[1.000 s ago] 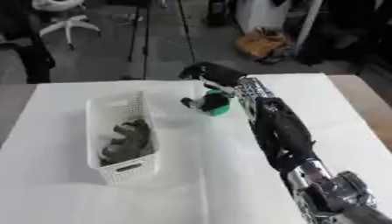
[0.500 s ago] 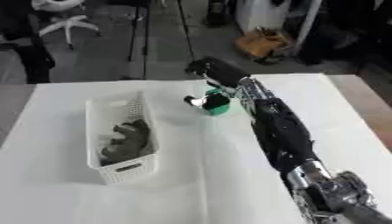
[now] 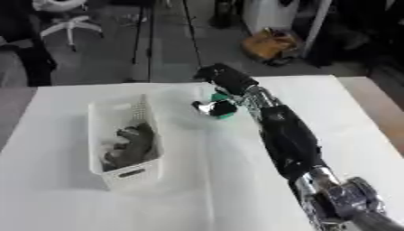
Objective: Pick up objects on the table and place them in the box.
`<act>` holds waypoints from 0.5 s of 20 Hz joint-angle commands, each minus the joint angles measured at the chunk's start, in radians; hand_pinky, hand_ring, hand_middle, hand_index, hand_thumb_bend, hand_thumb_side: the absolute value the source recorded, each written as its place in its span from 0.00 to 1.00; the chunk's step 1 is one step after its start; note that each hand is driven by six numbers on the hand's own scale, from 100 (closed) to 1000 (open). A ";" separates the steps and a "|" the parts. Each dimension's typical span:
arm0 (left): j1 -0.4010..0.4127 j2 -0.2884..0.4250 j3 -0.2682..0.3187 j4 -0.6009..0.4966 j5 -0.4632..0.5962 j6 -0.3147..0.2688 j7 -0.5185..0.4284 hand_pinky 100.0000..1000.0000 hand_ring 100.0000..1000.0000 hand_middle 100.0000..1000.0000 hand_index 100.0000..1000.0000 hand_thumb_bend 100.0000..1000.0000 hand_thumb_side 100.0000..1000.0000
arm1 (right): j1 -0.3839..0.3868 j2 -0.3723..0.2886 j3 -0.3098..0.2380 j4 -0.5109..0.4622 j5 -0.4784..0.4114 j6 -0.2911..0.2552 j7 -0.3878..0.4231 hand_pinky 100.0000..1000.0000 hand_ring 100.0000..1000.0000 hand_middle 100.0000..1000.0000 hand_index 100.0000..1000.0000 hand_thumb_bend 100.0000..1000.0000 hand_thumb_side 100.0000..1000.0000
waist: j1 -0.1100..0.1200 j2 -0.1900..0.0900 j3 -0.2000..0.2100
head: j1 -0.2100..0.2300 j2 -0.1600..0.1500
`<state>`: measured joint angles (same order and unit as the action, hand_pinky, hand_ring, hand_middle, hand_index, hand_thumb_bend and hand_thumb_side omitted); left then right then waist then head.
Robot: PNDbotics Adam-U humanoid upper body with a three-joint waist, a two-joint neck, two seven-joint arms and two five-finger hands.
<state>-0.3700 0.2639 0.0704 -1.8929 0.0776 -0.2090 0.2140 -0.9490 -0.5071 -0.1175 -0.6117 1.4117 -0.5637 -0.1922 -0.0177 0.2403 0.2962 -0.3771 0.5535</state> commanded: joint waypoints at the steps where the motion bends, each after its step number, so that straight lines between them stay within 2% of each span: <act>1: -0.011 0.026 0.001 -0.011 -0.001 -0.001 -0.002 0.36 0.85 0.90 0.87 0.43 1.00 | -0.017 -0.028 -0.014 0.027 0.007 0.026 0.002 1.00 0.94 0.92 0.95 0.29 0.83 | 0.018 -0.027 0.001 | -0.004 -0.006; 10: -0.011 0.026 0.001 -0.011 -0.001 -0.001 -0.002 0.36 0.85 0.90 0.87 0.43 1.00 | -0.016 -0.044 -0.017 0.055 0.006 0.065 -0.010 0.97 0.92 0.91 0.95 0.32 0.81 | 0.016 -0.026 0.001 | -0.003 -0.005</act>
<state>-0.3700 0.2639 0.0704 -1.8929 0.0776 -0.2090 0.2140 -0.9490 -0.5090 -0.1292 -0.5510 1.4140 -0.5041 -0.1989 -0.0177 0.2403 0.2963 -0.3790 0.5534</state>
